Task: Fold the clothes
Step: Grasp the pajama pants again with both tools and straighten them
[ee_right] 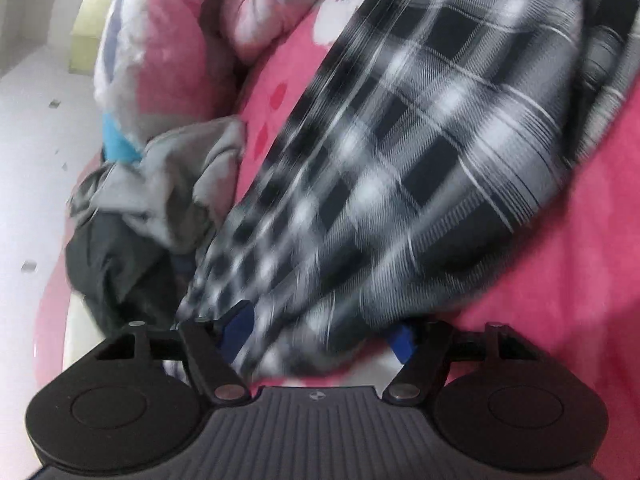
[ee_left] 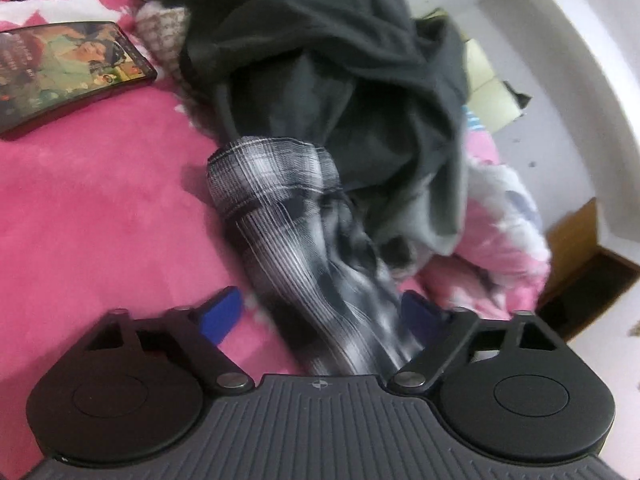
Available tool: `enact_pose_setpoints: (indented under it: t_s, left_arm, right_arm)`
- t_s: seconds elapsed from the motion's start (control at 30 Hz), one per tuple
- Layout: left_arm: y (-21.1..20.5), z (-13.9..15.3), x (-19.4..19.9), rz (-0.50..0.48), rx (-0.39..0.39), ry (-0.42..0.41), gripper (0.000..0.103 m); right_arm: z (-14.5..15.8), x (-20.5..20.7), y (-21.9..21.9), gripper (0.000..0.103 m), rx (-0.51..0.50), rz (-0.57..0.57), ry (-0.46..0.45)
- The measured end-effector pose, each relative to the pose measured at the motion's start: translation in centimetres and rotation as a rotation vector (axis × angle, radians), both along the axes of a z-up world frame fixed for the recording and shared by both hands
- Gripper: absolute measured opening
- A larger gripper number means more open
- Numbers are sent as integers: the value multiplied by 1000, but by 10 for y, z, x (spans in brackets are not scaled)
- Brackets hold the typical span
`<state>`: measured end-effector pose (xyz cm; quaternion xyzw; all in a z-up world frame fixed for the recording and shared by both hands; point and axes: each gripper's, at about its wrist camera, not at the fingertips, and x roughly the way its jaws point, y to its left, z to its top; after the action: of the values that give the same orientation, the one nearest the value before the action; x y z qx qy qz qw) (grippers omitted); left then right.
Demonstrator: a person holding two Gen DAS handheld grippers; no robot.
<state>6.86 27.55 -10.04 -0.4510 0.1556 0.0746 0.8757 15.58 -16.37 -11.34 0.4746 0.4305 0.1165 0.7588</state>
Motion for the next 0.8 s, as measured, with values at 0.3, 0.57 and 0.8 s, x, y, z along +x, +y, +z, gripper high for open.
enact_pose_setpoints:
  t_s: [0.3, 0.57, 0.8]
  left_arm:
    - [22, -14, 30, 65, -33, -2, 30]
    - [26, -10, 7, 92, -93, -49, 12]
    - [27, 0, -38, 80, -106, -37, 12]
  right_arm:
    - [-23, 18, -5, 50, 63, -252, -60]
    - [-22, 2, -10, 7, 70, -316, -141]
    - [7, -32, -18, 6, 52, -270, -166]
